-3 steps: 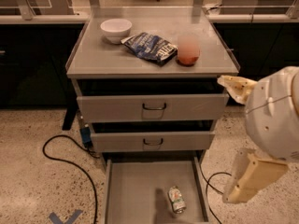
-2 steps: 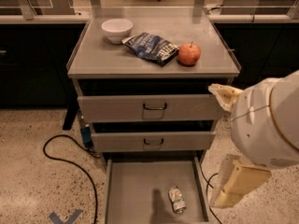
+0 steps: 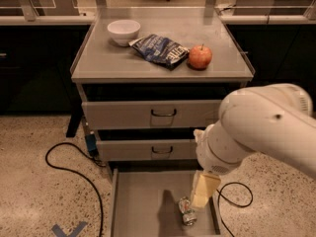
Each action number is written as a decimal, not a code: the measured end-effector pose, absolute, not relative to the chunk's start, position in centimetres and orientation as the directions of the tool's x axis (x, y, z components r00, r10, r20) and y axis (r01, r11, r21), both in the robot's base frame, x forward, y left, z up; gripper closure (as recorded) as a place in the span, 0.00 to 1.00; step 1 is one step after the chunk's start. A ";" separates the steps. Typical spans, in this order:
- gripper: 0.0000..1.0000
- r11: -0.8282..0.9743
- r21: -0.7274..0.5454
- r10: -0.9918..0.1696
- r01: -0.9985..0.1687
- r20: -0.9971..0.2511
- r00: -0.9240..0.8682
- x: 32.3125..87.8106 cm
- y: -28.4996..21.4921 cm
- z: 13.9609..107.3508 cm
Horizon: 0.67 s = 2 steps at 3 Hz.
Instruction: Pick 7up can from bottom drawer and place on counter
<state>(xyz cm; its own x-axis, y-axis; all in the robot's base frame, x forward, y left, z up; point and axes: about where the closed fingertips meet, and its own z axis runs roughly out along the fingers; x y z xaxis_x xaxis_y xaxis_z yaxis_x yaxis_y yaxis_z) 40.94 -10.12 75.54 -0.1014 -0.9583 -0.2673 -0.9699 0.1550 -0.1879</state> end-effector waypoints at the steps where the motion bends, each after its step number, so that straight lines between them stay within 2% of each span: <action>1: 0.00 0.139 -0.132 -0.966 -0.981 -0.236 -0.105 42.6 -9.1 71.5; 2: 0.00 0.142 -0.138 -0.965 -0.980 -0.241 -0.106 42.3 -9.3 72.0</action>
Offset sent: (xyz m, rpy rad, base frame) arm 0.0175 0.0095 -0.0395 -0.0252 0.0604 0.0102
